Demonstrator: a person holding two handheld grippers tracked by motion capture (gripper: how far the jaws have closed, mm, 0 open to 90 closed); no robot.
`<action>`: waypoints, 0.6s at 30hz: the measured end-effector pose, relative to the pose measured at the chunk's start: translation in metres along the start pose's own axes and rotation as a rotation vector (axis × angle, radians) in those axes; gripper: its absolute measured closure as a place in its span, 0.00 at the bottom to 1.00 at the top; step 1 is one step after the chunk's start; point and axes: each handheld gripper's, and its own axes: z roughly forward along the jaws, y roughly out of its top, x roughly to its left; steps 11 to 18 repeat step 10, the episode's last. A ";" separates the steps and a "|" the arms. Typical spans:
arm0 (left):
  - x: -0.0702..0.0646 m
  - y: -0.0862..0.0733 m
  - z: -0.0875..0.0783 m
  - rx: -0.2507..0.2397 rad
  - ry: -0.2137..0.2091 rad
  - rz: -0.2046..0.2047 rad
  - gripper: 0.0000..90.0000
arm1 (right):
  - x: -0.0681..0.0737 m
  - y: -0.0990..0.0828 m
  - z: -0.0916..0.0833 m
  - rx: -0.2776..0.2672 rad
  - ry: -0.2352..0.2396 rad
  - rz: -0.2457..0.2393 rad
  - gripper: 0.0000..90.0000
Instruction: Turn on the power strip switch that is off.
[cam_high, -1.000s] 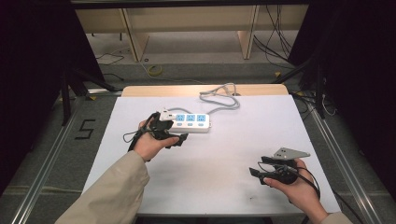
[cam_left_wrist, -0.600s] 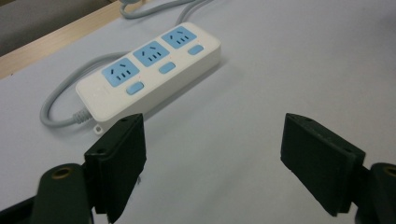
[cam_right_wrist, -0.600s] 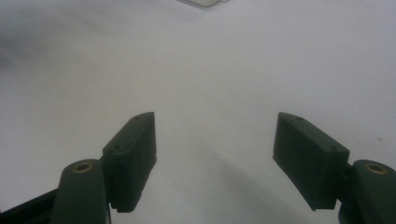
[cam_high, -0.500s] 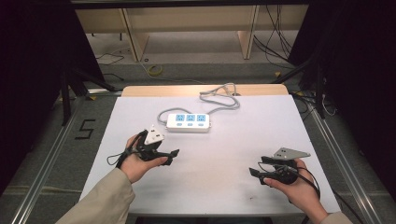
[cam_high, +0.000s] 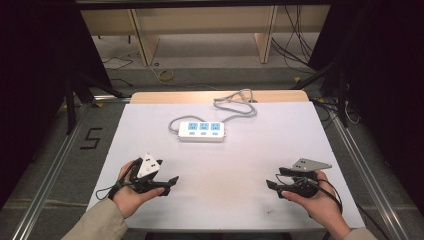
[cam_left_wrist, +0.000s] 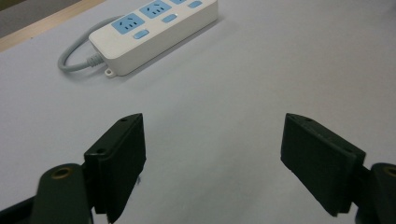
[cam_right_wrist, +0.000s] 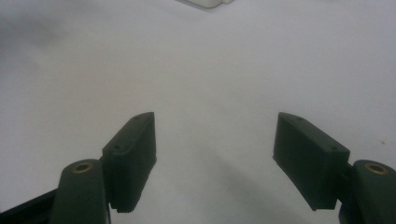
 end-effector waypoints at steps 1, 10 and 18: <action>0.001 -0.001 -0.002 -0.001 0.002 -0.003 0.25 | 0.000 0.000 0.000 -0.001 0.000 -0.001 0.34; -0.002 -0.002 0.002 0.015 -0.005 0.003 0.25 | 0.001 0.001 0.001 -0.006 0.002 0.000 0.34; -0.002 -0.002 0.002 0.015 -0.005 0.003 0.25 | 0.001 0.001 0.001 -0.006 0.002 0.000 0.34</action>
